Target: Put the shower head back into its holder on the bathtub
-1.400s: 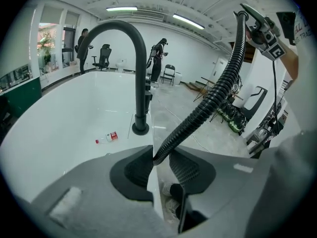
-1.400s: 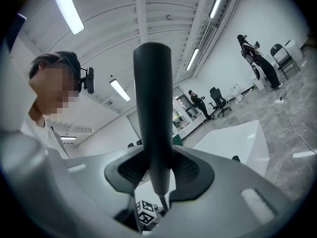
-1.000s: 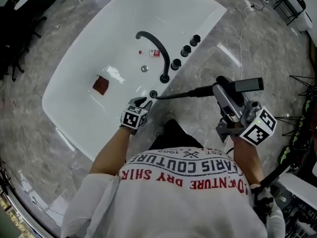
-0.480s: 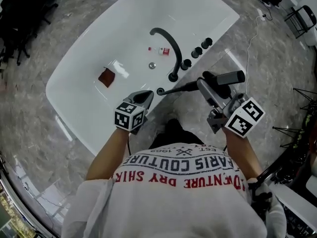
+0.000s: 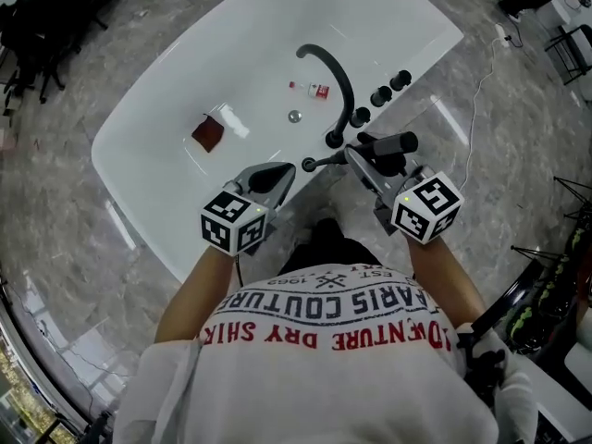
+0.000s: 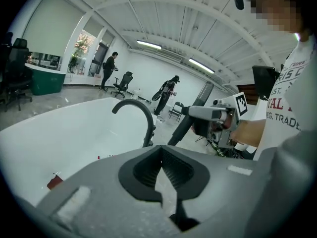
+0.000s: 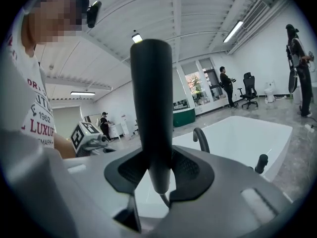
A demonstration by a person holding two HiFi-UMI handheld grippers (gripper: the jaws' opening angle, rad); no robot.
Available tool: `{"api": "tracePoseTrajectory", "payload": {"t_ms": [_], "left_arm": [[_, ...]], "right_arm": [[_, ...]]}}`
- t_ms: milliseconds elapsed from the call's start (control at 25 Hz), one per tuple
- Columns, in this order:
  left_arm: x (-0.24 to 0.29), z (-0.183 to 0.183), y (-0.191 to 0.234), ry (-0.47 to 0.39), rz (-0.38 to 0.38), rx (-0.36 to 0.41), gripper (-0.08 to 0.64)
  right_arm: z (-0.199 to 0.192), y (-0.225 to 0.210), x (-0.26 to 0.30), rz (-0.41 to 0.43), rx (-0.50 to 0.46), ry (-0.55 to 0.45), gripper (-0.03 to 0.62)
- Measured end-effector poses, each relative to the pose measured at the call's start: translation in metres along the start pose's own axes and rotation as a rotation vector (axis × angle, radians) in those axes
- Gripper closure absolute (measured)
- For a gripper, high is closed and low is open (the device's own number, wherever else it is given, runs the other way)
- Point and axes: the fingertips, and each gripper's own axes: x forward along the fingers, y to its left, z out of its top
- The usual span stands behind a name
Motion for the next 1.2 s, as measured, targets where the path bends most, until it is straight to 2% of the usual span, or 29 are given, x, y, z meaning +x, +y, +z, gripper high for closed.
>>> {"api": "tracePoseTrajectory", "payload": {"t_ms": [200, 640, 880, 1200], "left_arm": [[-0.007, 0.002, -0.008, -0.005, -0.026, -0.017, 0.555], [-0.026, -0.009, -0.003, 0.005, 0.003, -0.035, 0.555], [-0.033, -0.012, 0.000, 0.019, 0.019, 0.029, 0.555], [-0.039, -0.019, 0.010, 0.016, 0.047, 0.012, 0.555]], "right_arm": [[-0.035, -0.006, 0.022, -0.014, -0.028, 0.075, 0.460], [-0.110, -0.014, 0.067, -0.015, -0.018, 0.231, 0.460], [-0.151, -0.025, 0.090, -0.027, -0.028, 0.321, 0.460], [-0.186, -0.031, 0.110, -0.037, -0.039, 0.400, 0.460]]}}
